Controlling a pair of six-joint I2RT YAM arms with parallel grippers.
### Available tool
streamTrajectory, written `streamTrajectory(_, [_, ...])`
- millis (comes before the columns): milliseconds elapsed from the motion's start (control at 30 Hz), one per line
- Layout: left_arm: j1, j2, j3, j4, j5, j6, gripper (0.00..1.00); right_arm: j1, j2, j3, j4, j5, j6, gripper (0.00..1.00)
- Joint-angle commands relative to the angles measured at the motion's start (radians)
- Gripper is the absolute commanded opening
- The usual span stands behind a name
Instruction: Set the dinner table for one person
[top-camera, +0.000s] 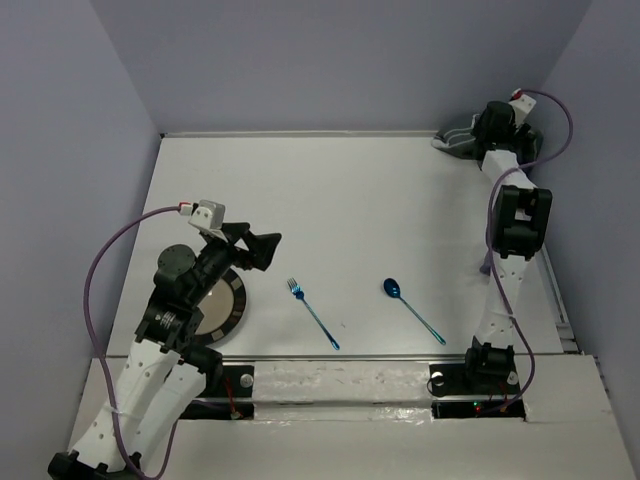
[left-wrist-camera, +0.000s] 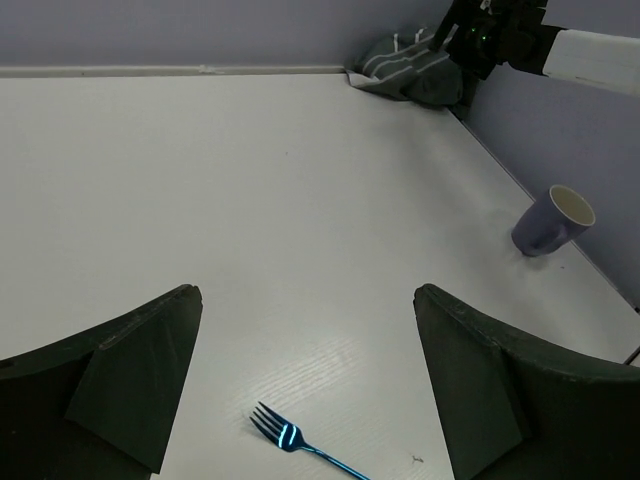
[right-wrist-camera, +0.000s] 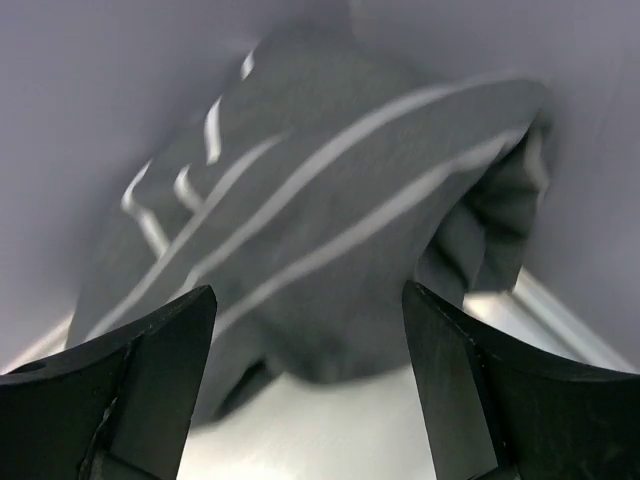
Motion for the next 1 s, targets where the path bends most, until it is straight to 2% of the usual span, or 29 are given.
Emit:
streamTrajectory(0, [0.017, 0.037, 0.041, 0.041, 0.018, 0.012, 0.98, -0.042, 0.1, 0.185, -0.004, 0.053, -0.067, 0.81])
streamTrajectory(233, [0.081, 0.069, 0.039, 0.064, 0.054, 0.006, 0.97, -0.086, 0.174, 0.293, -0.01, 0.001, -0.037, 0.79])
streamTrajectory(300, [0.1, 0.081, 0.037, 0.067, 0.064, 0.003, 0.95, -0.086, 0.216, 0.349, -0.012, -0.026, -0.038, 0.72])
streamTrajectory(333, [0.103, 0.083, 0.037, 0.068, 0.066, 0.003, 0.95, -0.096, 0.225, 0.365, -0.013, -0.027, -0.043, 0.62])
streamTrajectory(400, [0.112, 0.089, 0.037, 0.071, 0.072, 0.003, 0.95, -0.096, 0.24, 0.391, -0.012, -0.033, -0.052, 0.59])
streamTrajectory(433, [0.115, 0.092, 0.037, 0.072, 0.075, 0.001, 0.94, -0.096, 0.24, 0.39, -0.007, -0.075, -0.055, 0.43])
streamTrajectory(500, [0.127, 0.092, 0.037, 0.077, 0.086, 0.0, 0.94, -0.096, 0.222, 0.362, 0.014, -0.111, -0.049, 0.23])
streamTrajectory(533, [0.13, 0.092, 0.037, 0.077, 0.087, -0.002, 0.94, -0.096, 0.21, 0.339, 0.031, -0.132, -0.043, 0.01])
streamTrajectory(700, [0.134, 0.087, 0.037, 0.08, 0.092, -0.002, 0.93, -0.096, 0.067, 0.148, 0.151, -0.292, 0.002, 0.0])
streamTrajectory(800, [0.137, 0.08, 0.037, 0.081, 0.095, -0.004, 0.92, -0.082, -0.077, -0.013, 0.252, -0.428, 0.008, 0.0])
streamTrajectory(900, [0.137, 0.069, 0.036, 0.086, 0.094, -0.005, 0.92, -0.044, -0.223, -0.125, 0.283, -0.597, -0.009, 0.0])
streamTrajectory(967, [0.137, 0.058, 0.036, 0.084, 0.091, -0.008, 0.91, -0.015, -0.336, -0.178, 0.299, -0.778, -0.008, 0.0])
